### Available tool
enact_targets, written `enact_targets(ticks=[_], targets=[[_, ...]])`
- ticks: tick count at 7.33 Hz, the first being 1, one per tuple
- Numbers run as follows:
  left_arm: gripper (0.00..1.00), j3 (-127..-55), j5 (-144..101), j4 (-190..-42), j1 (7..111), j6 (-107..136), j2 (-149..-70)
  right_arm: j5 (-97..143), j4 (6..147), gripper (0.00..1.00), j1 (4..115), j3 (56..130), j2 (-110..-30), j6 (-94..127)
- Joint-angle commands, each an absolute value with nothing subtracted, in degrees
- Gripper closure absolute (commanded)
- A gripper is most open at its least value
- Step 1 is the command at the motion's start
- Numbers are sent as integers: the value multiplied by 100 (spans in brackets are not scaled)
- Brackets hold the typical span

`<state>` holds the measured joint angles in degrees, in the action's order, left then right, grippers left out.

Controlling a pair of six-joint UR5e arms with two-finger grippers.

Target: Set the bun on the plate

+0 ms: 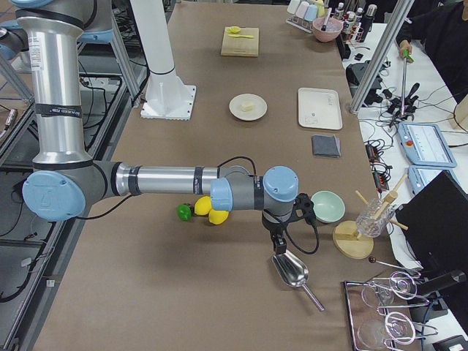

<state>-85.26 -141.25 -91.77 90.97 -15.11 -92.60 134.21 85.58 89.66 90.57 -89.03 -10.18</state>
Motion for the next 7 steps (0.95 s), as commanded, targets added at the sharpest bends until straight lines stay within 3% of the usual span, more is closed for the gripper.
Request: enact_targets(ticks=[1, 7], targets=[[3, -8569, -14151, -9211, 9097, -1512, -9264, 13412, 8534, 0, 8965, 9044, -8921, -1037], [3, -8517, -13896, -9237, 9088, -1521, -9272, 13421, 8508, 0, 8965, 9053, -8965, -1028]])
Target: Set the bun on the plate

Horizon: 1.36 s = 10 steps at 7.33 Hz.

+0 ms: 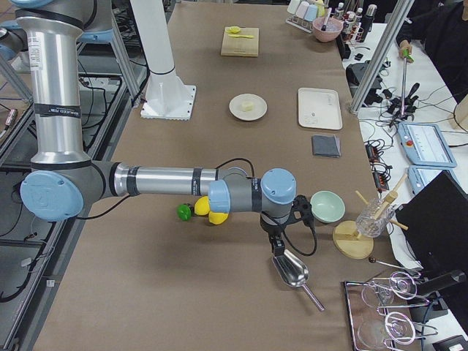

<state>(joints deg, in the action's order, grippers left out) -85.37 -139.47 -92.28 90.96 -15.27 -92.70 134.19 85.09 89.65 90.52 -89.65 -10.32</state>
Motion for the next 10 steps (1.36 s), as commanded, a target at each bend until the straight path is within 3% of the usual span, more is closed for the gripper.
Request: enact_targets(ticks=[1, 10], targets=[[3, -8525, -13896, -9237, 9097, -1529, -9272, 13421, 8508, 0, 8965, 9053, -8974, -1028], [3, -8499, -13896, -9237, 9053, -1521, -9264, 13430, 8508, 0, 8824, 9062, -8956, -1020]])
